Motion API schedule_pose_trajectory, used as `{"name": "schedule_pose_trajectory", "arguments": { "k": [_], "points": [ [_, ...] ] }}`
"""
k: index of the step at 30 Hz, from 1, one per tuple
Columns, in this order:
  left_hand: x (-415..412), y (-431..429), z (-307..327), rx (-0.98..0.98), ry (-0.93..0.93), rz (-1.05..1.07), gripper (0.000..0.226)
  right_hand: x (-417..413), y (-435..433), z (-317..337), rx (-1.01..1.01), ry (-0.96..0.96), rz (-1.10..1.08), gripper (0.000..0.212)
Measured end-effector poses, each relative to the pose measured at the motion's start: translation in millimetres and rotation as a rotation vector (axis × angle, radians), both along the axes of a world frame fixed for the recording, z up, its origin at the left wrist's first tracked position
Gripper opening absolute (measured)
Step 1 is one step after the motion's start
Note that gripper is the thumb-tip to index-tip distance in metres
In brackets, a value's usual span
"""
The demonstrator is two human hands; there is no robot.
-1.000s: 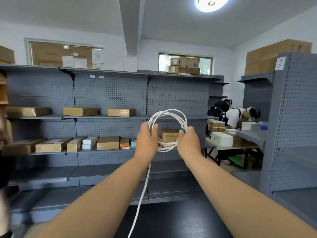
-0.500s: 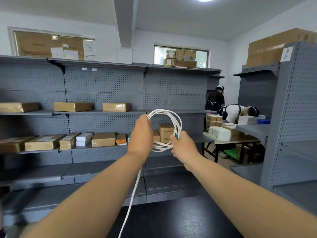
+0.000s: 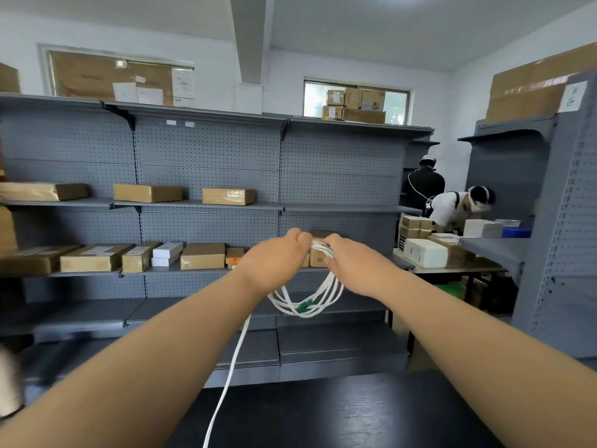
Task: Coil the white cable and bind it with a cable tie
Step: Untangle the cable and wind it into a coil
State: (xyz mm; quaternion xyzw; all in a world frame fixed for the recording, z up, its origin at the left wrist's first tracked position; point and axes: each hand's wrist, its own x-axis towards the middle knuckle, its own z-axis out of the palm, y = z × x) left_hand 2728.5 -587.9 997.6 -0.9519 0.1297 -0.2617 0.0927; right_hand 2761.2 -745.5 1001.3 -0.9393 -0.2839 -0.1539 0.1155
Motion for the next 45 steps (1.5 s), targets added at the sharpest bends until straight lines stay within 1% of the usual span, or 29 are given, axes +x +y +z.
{"name": "schedule_pose_trajectory", "arguments": {
  "k": [2, 4, 7, 9, 10, 12, 14, 15, 19, 21, 23, 27, 29, 31, 33, 35, 38, 42, 45],
  "points": [
    [1, -2, -2, 0.079, 0.022, 0.001, 0.020, 0, 1, -5, -0.033, 0.036, 0.002, 0.017],
    [2, -3, -6, 0.118, 0.031, -0.007, 0.023, 0, 2, -13, -0.034, 0.037, -0.004, 0.011],
    [5, -3, -12, 0.066, 0.018, -0.030, 0.024, 0, 4, -21, -0.025, -0.018, -0.045, 0.008],
    [8, -2, -17, -0.008, -0.035, -0.043, 0.016, 0, 6, -21, 0.028, -0.026, -0.081, 0.008],
    [9, -2, -20, -0.083, -0.072, -0.052, 0.014, 1, 6, -21, 0.060, -0.020, -0.101, 0.008],
    [12, 0, -25, -0.332, -0.107, -0.081, 0.020, 2, 4, -21, 0.118, -0.022, -0.144, 0.009],
    [14, 3, -31, -0.611, -0.089, -0.095, 0.020, 4, 1, -21, 0.205, -0.001, -0.178, 0.007],
    [14, 4, -34, -0.715, -0.073, -0.096, 0.019, 4, -1, -21, 0.245, 0.014, -0.189, 0.008],
    [16, 0, -47, -1.009, -0.010, -0.118, 0.019, 3, -5, -24, 0.450, 0.086, -0.199, 0.018],
    [16, -3, -48, -1.095, 0.006, -0.135, 0.014, 4, -6, -27, 0.517, 0.133, -0.208, 0.019],
    [15, -4, -48, -1.094, 0.001, -0.132, 0.015, 4, -6, -32, 0.533, 0.162, -0.215, 0.017],
    [14, -4, -45, -0.956, -0.037, -0.127, 0.015, 5, -9, -40, 0.493, 0.168, -0.225, 0.015],
    [14, -5, -46, -0.918, -0.054, -0.150, 0.015, 4, -9, -40, 0.441, 0.133, -0.241, 0.014],
    [13, -6, -45, -0.887, -0.072, -0.167, 0.019, 5, -10, -39, 0.389, 0.091, -0.258, 0.013],
    [14, -6, -42, -0.878, -0.084, -0.160, 0.028, 4, -11, -38, 0.295, 0.049, -0.269, 0.011],
    [14, -6, -37, -0.883, -0.066, -0.150, 0.029, 3, -13, -36, 0.177, 0.012, -0.266, 0.007],
    [15, -6, -27, -0.935, 0.020, -0.153, 0.014, -2, -16, -35, 0.018, -0.023, -0.248, 0.028],
    [18, -3, -20, -0.890, 0.068, -0.089, 0.026, -7, -18, -37, -0.137, -0.129, -0.186, 0.038],
    [19, 2, -24, -0.881, 0.178, -0.017, 0.027, -5, -21, -35, -0.120, -0.152, -0.171, 0.038]
  ]
}}
